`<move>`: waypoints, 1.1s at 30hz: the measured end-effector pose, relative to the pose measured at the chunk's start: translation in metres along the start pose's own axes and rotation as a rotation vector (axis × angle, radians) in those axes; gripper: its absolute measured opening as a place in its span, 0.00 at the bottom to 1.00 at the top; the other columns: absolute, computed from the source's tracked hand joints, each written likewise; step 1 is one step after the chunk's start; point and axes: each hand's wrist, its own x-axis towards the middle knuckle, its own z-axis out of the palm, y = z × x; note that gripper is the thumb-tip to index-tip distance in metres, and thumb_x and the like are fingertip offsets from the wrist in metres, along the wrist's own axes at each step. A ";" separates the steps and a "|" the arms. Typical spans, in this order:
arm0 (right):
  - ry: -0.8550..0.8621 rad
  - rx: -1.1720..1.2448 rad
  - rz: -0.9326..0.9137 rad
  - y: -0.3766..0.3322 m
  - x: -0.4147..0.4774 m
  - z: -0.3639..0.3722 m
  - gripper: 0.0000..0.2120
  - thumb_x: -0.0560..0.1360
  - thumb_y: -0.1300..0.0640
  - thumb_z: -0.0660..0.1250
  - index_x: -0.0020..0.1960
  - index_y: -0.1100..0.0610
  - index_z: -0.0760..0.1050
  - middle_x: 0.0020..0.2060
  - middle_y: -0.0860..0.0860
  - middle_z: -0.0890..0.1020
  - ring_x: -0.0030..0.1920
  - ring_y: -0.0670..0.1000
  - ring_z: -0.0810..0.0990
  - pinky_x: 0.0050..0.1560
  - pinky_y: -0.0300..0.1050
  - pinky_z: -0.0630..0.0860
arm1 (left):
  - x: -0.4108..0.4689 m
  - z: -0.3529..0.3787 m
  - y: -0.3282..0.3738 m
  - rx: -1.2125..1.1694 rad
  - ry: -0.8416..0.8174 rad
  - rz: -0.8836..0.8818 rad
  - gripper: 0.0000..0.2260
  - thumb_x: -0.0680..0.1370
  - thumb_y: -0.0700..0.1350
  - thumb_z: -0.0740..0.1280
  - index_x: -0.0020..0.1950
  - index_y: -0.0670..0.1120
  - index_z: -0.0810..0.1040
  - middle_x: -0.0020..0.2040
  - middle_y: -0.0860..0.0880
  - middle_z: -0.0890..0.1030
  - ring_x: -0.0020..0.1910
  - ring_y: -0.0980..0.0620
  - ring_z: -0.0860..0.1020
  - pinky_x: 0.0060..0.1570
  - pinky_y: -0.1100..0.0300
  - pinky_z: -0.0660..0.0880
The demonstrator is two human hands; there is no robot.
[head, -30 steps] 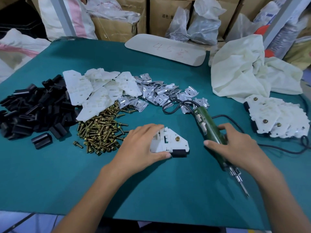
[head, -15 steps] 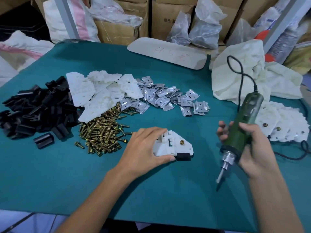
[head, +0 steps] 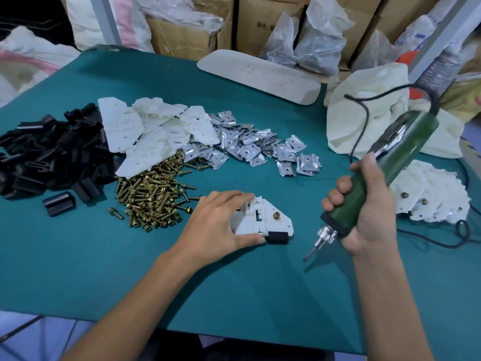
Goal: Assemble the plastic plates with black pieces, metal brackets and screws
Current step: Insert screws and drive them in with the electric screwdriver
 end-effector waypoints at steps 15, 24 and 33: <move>-0.118 -0.216 -0.480 0.016 0.018 0.064 0.10 0.72 0.58 0.71 0.42 0.62 0.71 0.25 0.53 0.74 0.22 0.56 0.71 0.28 0.46 0.73 | 0.001 0.002 -0.002 -0.036 0.044 0.026 0.39 0.66 0.74 0.68 0.72 0.55 0.74 0.67 0.58 0.76 0.61 0.55 0.71 0.64 0.53 0.68; -0.118 -0.237 -0.496 0.025 0.021 0.063 0.10 0.73 0.59 0.71 0.42 0.63 0.72 0.26 0.53 0.74 0.22 0.56 0.72 0.29 0.46 0.74 | 0.001 0.004 -0.003 -0.029 0.056 0.032 0.40 0.66 0.76 0.66 0.72 0.55 0.74 0.67 0.57 0.76 0.61 0.55 0.71 0.64 0.52 0.69; -0.128 -0.322 -0.507 0.027 0.015 0.067 0.11 0.72 0.57 0.72 0.40 0.59 0.71 0.27 0.52 0.75 0.22 0.57 0.73 0.29 0.48 0.74 | 0.001 0.003 -0.002 -0.043 0.052 0.025 0.40 0.65 0.75 0.67 0.72 0.55 0.74 0.67 0.57 0.76 0.60 0.55 0.71 0.64 0.56 0.66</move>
